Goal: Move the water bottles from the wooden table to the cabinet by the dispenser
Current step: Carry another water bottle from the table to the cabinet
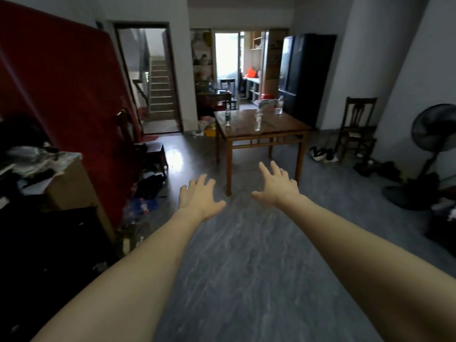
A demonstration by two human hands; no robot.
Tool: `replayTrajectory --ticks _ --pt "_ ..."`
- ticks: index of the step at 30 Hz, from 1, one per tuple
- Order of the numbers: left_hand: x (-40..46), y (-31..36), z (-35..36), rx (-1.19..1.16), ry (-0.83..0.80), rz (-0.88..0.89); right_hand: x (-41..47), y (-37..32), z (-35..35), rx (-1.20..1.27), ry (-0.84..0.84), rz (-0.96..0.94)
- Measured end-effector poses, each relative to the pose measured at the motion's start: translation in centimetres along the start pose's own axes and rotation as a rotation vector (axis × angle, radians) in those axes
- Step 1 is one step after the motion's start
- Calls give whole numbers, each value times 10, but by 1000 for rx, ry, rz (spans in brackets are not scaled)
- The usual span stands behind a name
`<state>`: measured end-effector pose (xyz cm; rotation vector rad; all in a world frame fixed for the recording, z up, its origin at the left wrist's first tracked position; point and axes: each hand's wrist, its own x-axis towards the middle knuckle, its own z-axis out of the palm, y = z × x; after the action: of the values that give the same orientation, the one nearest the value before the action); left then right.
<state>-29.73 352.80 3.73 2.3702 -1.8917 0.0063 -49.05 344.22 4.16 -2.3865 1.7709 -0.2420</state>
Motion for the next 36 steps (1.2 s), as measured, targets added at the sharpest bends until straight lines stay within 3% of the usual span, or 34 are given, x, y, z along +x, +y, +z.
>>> replayTrajectory --ticks 10,19,36 --pt "58 42 1 45 -38 216 20 35 -6 -55 58 111" --pt "143 87 16 27 -57 225 96 82 -5 -99 192 149" --pt "385 194 22 11 -40 128 334 209 -46 -92 16 81"
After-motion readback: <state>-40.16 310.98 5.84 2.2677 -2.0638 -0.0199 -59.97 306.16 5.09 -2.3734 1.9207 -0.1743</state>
